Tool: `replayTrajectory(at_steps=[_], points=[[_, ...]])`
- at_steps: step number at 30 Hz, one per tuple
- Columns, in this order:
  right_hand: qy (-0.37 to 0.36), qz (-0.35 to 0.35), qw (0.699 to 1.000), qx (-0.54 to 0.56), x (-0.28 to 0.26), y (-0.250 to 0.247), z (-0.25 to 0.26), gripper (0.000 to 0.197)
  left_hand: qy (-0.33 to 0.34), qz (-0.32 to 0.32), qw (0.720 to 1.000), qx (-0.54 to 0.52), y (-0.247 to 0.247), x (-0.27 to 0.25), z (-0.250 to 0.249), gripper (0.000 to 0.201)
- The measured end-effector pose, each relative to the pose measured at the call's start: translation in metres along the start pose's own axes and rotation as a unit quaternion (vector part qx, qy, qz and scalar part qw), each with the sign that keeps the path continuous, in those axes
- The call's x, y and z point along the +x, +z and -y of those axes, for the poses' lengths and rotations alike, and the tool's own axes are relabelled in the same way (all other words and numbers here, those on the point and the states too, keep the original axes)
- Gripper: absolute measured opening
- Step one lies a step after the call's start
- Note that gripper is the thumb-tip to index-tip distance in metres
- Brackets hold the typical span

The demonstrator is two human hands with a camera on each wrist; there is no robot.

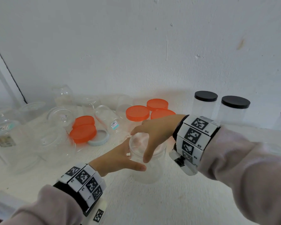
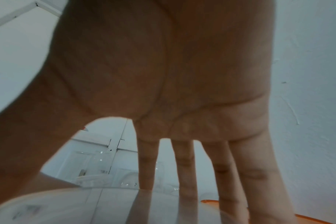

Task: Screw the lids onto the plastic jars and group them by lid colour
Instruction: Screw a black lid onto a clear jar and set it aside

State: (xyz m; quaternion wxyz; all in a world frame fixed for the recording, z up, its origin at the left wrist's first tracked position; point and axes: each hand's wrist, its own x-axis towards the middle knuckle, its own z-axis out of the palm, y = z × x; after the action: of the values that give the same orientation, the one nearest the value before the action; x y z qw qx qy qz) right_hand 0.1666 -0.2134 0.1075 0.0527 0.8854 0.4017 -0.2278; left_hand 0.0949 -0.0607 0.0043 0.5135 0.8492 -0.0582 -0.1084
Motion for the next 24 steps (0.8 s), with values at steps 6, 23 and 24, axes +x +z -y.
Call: replayTrajectory(at_steps=[6,23,24], points=[[0.02,-0.036,0.999,-0.007,0.004,0.006,0.002,0.094,0.002,-0.004,1.0,-0.003,0.001,-0.001,-0.002,0.103],[-0.004,0.008,1.0,-0.024,0.002,-0.005,0.005,0.095,-0.003,-0.01,1.0,0.016,0.001,-0.001,-0.003,0.1],[0.005,-0.004,1.0,-0.024,0.002,-0.003,0.005,0.093,-0.005,-0.014,1.0,0.015,0.001,-0.002,-0.003,0.1]])
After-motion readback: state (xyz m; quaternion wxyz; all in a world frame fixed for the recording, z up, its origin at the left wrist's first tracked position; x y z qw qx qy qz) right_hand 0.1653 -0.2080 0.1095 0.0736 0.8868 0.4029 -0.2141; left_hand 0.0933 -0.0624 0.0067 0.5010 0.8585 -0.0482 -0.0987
